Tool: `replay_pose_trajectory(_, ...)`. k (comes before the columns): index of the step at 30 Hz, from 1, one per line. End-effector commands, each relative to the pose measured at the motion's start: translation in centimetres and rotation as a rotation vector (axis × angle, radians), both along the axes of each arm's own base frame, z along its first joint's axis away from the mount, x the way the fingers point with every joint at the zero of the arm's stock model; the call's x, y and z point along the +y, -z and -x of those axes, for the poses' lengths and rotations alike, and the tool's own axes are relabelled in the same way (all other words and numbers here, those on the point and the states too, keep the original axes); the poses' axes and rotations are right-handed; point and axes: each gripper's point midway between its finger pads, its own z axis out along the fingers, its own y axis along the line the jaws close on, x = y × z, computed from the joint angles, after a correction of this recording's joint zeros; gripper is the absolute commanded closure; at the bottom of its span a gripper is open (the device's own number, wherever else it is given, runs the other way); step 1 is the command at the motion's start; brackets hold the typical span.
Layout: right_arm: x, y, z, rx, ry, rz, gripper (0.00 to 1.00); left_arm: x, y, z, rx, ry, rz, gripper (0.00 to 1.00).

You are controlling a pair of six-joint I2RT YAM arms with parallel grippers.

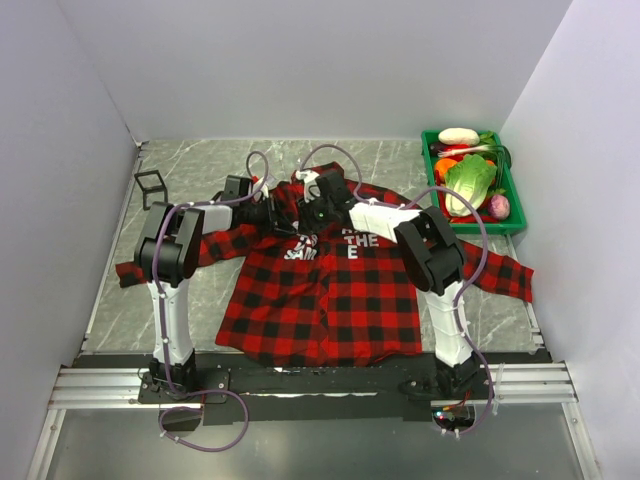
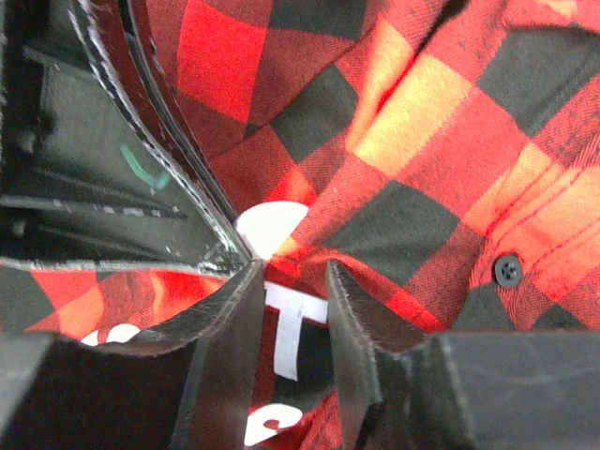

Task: Pin the brooch onto the clothing
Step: Pin the brooch to the clothes.

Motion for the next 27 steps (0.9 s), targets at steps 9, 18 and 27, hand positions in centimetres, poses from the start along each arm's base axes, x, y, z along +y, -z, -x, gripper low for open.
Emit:
replay_pose_trajectory(9, -1.7, -4.2, -1.7, -0.094, 0.004, -0.033, 0.57, -0.2, -2.2, 0.3, -0.039, 0.039, 0.113, 0.99)
replay_pose_trajectory(18, -0.7, -4.6, -0.8, -0.106, -0.056, -0.076, 0.57, -0.4, -2.5, 0.7, -0.039, 0.054, 0.146, 0.99)
replay_pose_trajectory(27, 0.3, -4.9, 0.0, -0.15, -0.096, -0.046, 0.58, -0.5, -2.9, 0.7, -0.038, 0.061, 0.144, 0.99)
